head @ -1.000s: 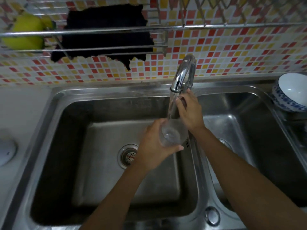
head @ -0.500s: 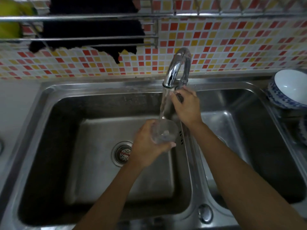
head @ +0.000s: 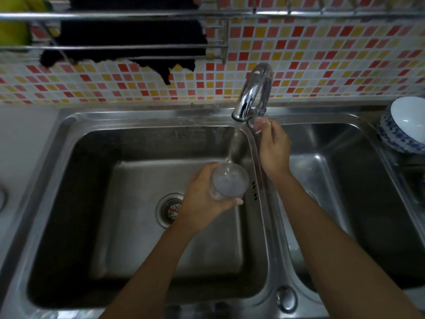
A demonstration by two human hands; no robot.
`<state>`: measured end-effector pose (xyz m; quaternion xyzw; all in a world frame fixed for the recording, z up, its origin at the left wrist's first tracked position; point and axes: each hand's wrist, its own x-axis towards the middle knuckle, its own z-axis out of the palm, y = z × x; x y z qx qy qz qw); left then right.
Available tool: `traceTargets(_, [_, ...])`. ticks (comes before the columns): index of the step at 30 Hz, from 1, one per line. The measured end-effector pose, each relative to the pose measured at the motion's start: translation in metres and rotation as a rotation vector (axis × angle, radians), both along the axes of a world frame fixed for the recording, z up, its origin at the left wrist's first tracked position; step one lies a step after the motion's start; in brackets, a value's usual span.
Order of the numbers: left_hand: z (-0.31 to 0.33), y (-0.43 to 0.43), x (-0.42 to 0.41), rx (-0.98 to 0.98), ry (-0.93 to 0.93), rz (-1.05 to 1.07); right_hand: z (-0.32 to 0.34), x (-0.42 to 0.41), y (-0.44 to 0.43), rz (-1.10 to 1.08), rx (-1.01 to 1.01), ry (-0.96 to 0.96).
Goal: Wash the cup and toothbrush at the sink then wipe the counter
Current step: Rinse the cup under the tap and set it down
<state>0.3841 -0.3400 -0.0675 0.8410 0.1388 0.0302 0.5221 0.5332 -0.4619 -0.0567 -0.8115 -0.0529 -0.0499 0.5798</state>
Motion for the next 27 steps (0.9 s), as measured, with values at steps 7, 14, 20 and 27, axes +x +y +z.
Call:
traceTargets(7, [0.0,-0.003,0.009,-0.016,-0.048,0.066,-0.001,0.002,0.002,-0.009,0.016,0.028])
traceTargets(14, [0.014,0.004,-0.001,-0.066,-0.122,0.096,0.005,0.002,0.004,0.024,0.116,0.143])
traceTargets(20, [0.031,0.031,-0.044,-0.143,-0.058,0.116,0.019,-0.045,-0.02,-0.136,0.084,0.144])
traceTargets(27, [0.021,0.065,-0.127,0.198,0.057,0.04,-0.007,-0.238,-0.017,0.152,-0.292,0.201])
